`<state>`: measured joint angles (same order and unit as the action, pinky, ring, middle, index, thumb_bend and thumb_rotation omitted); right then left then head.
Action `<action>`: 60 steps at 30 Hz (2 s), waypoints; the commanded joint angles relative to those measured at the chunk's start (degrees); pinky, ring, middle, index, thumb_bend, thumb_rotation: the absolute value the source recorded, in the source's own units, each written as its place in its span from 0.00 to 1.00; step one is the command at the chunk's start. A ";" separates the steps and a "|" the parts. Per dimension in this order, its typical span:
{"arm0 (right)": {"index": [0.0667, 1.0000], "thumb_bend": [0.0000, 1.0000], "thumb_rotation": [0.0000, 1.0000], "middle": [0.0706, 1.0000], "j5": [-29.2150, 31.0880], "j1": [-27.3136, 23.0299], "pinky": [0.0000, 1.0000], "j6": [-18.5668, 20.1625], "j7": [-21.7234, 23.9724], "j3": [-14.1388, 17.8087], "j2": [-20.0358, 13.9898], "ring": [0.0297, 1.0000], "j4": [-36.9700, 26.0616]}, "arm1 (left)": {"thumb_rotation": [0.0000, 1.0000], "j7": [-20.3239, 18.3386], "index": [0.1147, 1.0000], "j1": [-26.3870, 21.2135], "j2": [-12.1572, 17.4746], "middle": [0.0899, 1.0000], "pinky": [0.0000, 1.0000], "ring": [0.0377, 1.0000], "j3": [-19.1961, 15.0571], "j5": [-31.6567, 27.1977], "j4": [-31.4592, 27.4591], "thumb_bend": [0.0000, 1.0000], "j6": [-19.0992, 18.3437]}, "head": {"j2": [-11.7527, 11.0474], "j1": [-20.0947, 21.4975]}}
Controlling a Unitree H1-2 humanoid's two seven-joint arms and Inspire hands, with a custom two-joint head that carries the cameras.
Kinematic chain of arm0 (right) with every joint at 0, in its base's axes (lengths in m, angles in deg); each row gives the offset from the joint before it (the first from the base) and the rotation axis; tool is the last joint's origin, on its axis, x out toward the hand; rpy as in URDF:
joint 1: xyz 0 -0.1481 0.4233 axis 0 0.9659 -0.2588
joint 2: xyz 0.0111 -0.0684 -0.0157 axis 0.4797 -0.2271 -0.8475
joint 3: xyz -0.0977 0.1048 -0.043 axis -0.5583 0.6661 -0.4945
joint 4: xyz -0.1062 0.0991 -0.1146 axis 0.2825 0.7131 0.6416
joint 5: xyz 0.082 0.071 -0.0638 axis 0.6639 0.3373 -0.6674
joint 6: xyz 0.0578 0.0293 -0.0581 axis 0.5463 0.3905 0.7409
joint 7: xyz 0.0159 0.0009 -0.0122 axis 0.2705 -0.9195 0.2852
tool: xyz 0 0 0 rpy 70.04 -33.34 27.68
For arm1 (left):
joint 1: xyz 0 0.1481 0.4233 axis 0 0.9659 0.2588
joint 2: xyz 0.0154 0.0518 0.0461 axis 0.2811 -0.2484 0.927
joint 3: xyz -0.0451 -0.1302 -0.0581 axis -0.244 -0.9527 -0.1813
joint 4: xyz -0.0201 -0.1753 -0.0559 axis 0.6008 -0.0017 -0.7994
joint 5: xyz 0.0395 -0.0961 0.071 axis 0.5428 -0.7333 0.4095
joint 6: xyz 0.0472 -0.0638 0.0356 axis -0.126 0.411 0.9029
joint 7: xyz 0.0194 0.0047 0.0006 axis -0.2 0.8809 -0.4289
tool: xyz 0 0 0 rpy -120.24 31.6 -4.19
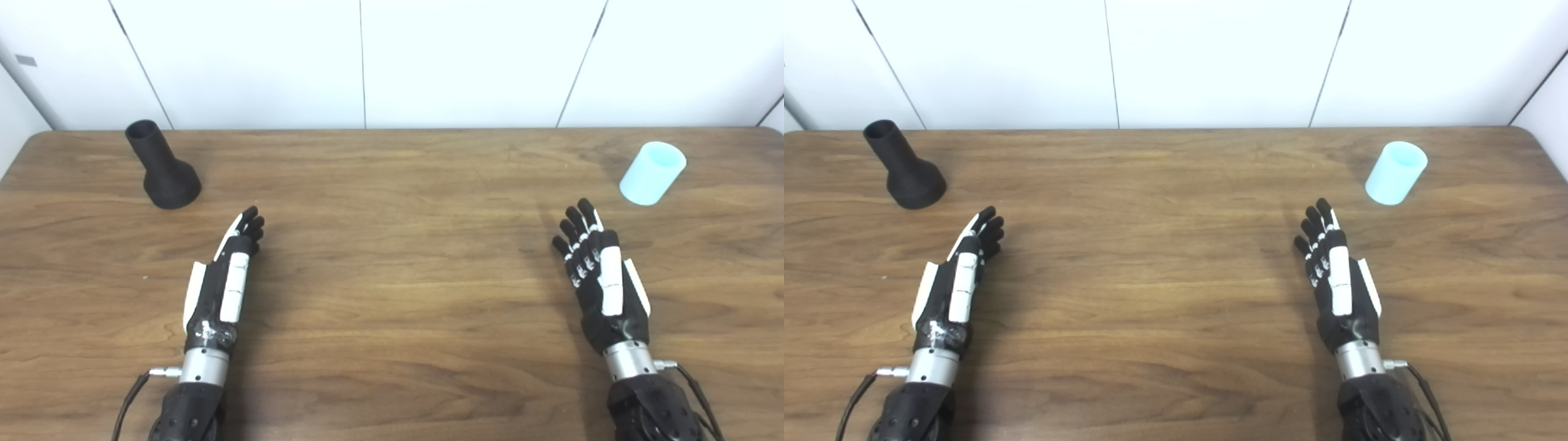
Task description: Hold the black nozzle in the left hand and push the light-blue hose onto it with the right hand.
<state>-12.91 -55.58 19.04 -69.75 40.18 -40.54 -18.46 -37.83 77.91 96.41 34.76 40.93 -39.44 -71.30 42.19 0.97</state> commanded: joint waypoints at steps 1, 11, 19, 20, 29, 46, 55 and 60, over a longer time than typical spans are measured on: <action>1.00 0.62 0.98 0.98 -0.28 1.03 0.95 2.64 -0.24 -0.19 -0.05 0.98 1.02 | 1.00 -1.08 0.93 0.18 -0.16 0.91 0.91 0.91 0.80 -0.02 0.65 0.54 -2.30 | 0.06 0.00; 1.00 0.63 0.99 0.98 -0.58 1.03 0.95 2.74 -0.17 -0.09 -0.16 0.98 1.24 | 1.00 -1.23 0.93 0.15 -0.06 0.91 0.91 0.91 0.88 -0.05 0.66 0.54 -2.25 | -0.12 -0.32; 1.00 0.61 0.96 0.98 0.66 1.05 0.96 1.61 0.43 0.53 -0.48 0.98 2.35 | 1.00 -1.35 0.92 0.41 -0.24 0.91 0.90 0.91 1.39 0.13 1.04 0.55 -1.59 | -2.29 -4.32; 1.00 0.61 0.96 0.98 0.94 1.04 0.96 1.42 0.62 0.64 -0.59 0.98 2.58 | 1.00 -1.28 0.92 0.37 -0.27 0.91 0.90 0.91 1.57 0.49 1.22 0.55 -1.39 | -2.53 -5.00; 1.00 0.56 1.00 1.00 1.62 1.32 1.00 -1.78 3.02 1.31 -2.99 1.00 6.16 | 1.00 -0.16 0.92 0.86 -1.58 0.91 0.86 0.91 3.82 3.44 4.11 0.53 2.14 | -9.87 -15.52; 1.00 0.64 0.95 0.97 2.32 1.44 0.96 -1.28 3.12 1.58 -3.20 0.98 6.88 | 0.62 1.07 0.95 1.56 -3.40 0.92 0.88 0.91 4.54 4.29 4.85 0.62 1.35 | -14.74 -15.87; 1.00 0.66 0.94 0.97 1.19 1.14 0.96 -2.60 2.66 1.55 -3.19 0.98 7.64 | 0.19 5.19 0.89 1.16 -5.92 0.88 0.88 0.88 1.35 2.69 7.44 0.72 9.53 | -15.36 -15.33; 1.00 0.65 0.93 0.97 1.48 1.14 0.97 -3.05 3.01 1.86 -3.52 0.99 8.73 | 0.13 8.55 0.86 -0.02 -6.42 0.86 0.82 0.85 -1.45 4.54 9.00 0.77 14.59 | -15.80 -15.44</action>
<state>-11.42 -57.11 16.00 -67.03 41.52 -43.54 -14.47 -30.39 76.34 90.01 33.50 44.65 -34.30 -58.72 26.37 -14.41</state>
